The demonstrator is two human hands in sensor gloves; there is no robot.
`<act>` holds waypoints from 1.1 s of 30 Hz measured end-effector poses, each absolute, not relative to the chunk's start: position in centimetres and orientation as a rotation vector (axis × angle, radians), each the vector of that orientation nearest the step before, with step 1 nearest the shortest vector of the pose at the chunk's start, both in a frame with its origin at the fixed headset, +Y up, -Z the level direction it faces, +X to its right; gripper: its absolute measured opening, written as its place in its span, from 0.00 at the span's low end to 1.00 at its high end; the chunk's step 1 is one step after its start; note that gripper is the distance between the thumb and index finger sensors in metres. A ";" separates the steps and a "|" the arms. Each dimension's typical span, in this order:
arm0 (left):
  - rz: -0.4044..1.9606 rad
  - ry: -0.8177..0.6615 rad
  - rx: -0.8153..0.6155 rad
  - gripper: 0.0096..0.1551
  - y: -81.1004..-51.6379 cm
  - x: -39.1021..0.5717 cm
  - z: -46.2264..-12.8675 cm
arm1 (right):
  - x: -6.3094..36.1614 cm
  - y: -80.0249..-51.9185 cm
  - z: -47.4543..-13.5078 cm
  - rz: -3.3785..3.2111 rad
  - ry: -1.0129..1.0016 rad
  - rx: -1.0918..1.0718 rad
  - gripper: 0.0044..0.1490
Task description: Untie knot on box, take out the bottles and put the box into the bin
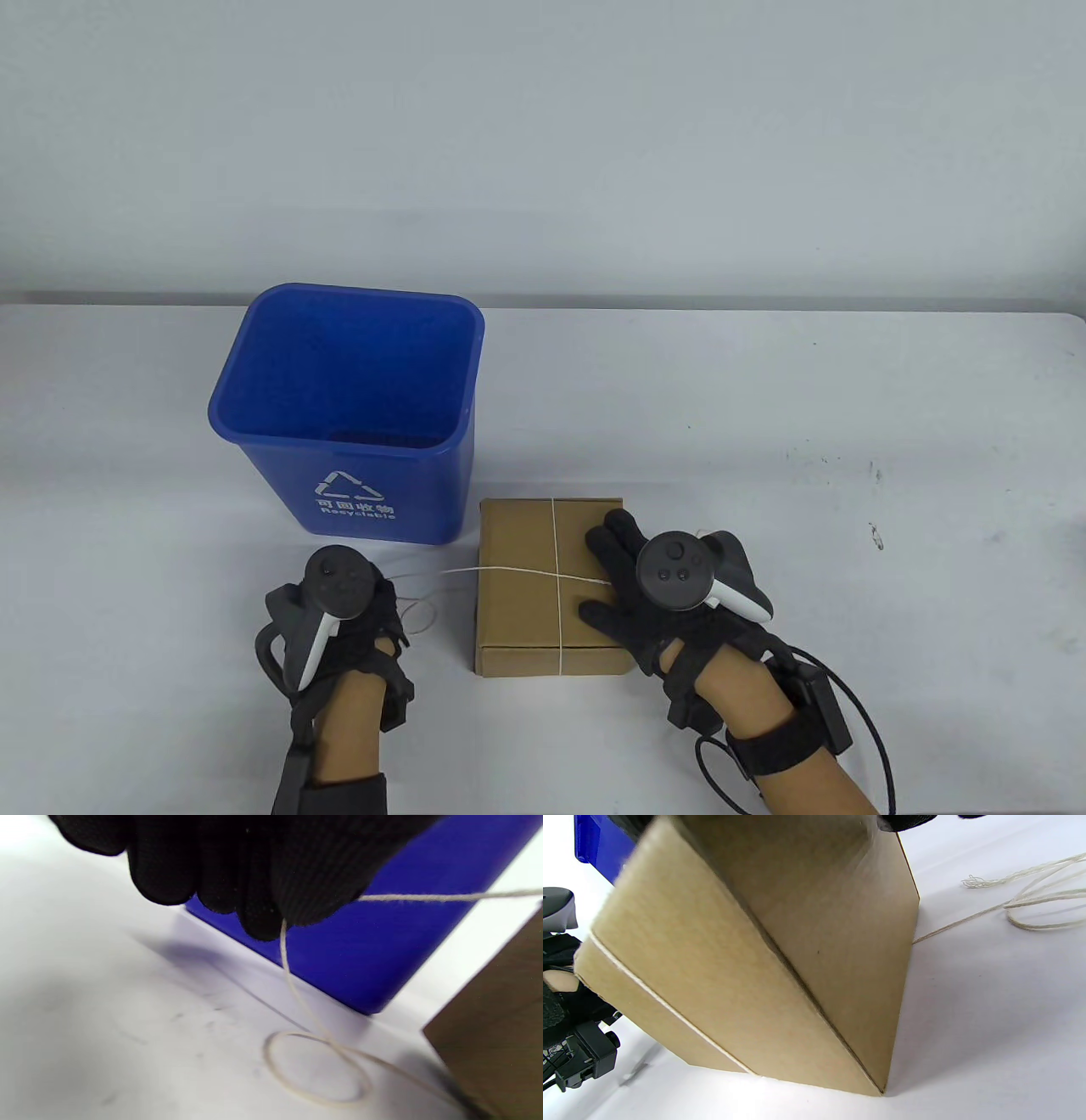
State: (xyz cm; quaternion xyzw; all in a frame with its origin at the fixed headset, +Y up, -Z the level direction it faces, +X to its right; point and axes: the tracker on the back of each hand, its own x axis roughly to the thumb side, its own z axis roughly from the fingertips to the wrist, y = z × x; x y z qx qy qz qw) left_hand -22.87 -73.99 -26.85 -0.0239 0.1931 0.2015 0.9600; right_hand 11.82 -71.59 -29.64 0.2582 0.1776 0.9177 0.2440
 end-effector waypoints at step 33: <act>0.638 -0.061 0.095 0.25 -72.3 -17.0 -26.3 | 11.9 -71.6 -29.7 2.502 0.486 0.707 0.53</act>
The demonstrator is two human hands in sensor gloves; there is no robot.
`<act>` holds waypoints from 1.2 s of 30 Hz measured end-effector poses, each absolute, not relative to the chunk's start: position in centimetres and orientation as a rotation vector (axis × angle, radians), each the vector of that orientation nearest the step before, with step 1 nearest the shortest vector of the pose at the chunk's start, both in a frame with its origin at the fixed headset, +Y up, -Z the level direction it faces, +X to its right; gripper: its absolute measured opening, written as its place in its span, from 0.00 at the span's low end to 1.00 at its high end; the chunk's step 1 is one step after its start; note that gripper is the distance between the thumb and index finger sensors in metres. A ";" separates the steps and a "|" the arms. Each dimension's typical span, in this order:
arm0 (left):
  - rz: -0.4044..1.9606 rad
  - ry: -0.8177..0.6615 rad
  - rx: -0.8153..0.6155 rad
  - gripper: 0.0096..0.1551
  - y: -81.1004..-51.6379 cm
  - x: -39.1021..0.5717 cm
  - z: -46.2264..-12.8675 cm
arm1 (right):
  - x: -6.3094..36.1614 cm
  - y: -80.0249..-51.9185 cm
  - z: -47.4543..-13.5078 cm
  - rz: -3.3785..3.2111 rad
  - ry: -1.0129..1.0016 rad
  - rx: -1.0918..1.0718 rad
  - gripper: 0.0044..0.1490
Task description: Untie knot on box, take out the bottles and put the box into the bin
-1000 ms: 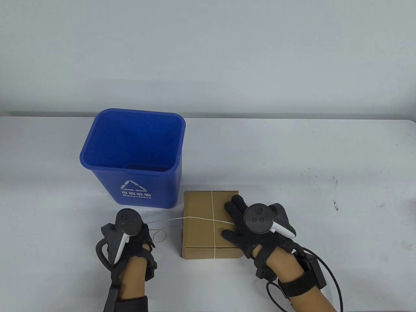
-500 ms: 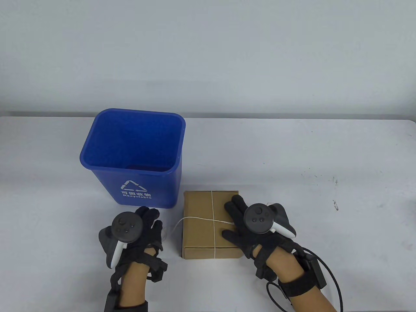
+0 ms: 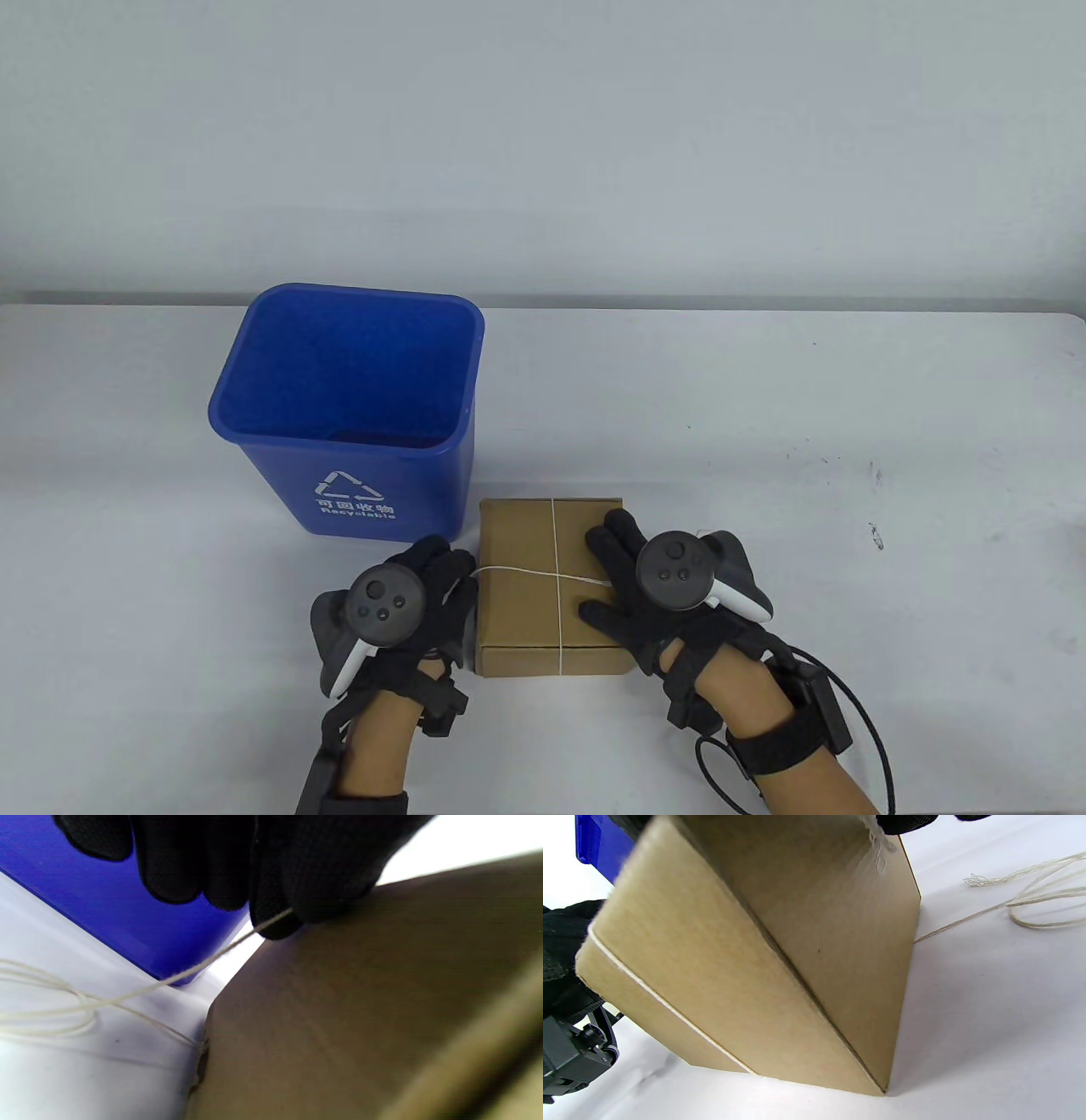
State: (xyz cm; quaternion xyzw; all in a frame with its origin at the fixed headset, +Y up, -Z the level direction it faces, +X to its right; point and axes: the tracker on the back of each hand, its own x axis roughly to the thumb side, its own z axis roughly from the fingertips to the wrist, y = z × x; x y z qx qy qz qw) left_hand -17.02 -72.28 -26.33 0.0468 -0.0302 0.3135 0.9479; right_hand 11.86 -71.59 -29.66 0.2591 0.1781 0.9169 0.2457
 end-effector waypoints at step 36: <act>0.553 0.318 -0.029 0.32 -73.4 -23.2 -26.6 | 11.8 -71.6 -29.7 2.501 0.486 0.707 0.53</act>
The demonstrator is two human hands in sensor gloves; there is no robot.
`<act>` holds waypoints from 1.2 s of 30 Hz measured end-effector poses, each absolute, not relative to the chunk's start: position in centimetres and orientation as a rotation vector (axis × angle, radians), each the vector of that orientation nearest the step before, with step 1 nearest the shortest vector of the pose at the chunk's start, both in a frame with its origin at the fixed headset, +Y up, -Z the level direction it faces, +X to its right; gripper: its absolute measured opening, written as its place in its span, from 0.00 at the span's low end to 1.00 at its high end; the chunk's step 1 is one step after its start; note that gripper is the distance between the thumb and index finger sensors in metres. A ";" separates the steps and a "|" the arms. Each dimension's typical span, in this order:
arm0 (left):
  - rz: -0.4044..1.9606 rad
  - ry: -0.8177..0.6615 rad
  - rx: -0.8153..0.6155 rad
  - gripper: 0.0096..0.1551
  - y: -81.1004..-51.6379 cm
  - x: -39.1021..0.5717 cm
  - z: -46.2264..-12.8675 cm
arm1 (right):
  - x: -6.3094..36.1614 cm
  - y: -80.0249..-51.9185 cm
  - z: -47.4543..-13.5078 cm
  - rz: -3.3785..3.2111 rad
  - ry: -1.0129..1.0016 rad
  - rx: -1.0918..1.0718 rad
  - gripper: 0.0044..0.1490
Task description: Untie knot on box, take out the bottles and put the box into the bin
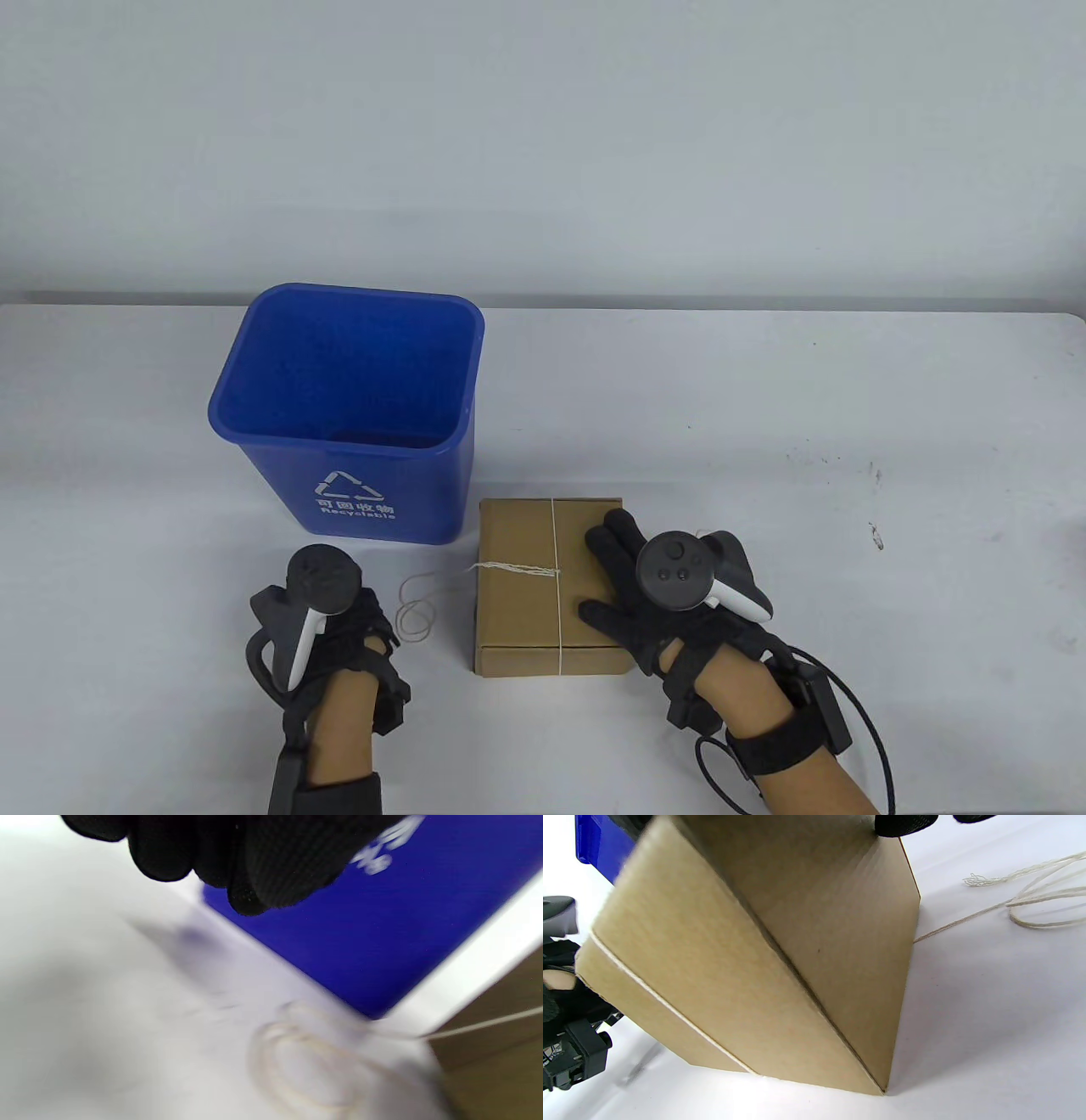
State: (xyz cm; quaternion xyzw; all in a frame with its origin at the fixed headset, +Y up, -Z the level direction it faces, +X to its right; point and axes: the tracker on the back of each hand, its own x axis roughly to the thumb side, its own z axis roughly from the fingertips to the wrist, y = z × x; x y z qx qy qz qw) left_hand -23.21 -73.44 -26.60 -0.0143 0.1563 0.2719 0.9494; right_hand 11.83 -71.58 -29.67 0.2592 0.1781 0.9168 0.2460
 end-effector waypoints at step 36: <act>0.508 0.305 0.122 0.25 -72.8 -22.5 -26.5 | 11.8 -71.6 -29.7 2.501 0.488 0.708 0.53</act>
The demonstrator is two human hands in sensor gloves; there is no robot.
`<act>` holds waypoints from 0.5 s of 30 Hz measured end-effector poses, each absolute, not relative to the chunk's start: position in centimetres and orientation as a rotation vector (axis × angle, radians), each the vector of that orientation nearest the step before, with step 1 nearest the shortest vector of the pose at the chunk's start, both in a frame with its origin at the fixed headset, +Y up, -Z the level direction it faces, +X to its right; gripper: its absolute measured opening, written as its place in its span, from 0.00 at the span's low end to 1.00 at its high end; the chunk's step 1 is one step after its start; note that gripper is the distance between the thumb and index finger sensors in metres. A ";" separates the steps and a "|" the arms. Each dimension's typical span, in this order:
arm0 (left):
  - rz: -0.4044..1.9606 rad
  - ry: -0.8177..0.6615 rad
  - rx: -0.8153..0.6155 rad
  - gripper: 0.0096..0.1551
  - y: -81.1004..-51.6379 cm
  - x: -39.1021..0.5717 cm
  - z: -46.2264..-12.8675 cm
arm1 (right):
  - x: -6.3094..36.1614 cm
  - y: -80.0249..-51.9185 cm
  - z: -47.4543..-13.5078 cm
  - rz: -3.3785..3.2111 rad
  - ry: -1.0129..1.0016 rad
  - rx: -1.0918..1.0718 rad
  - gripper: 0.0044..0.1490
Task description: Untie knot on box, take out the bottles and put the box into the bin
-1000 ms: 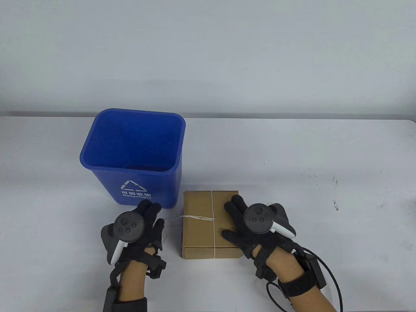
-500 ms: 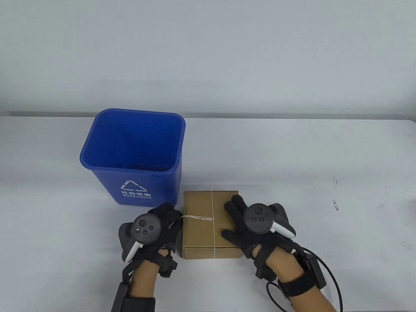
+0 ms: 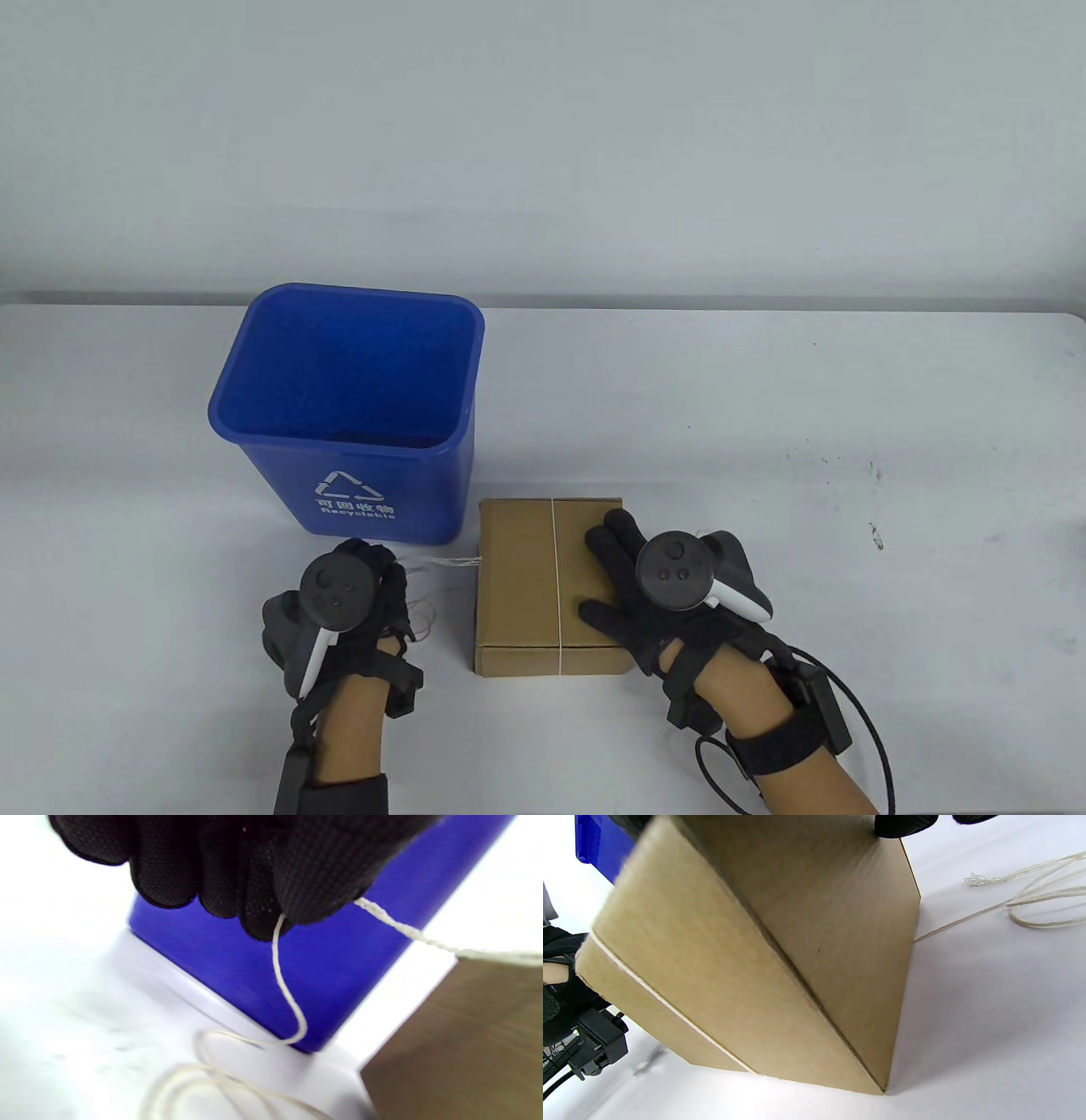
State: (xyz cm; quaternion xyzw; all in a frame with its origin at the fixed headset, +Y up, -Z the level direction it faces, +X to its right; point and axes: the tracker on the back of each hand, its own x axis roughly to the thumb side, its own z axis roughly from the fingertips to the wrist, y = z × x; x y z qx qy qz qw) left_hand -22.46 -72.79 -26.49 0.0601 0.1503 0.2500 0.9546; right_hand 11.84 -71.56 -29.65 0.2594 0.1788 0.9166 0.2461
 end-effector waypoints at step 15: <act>0.544 0.019 0.258 0.33 -68.8 -19.4 -24.2 | 11.8 -71.6 -29.7 2.501 0.488 0.708 0.53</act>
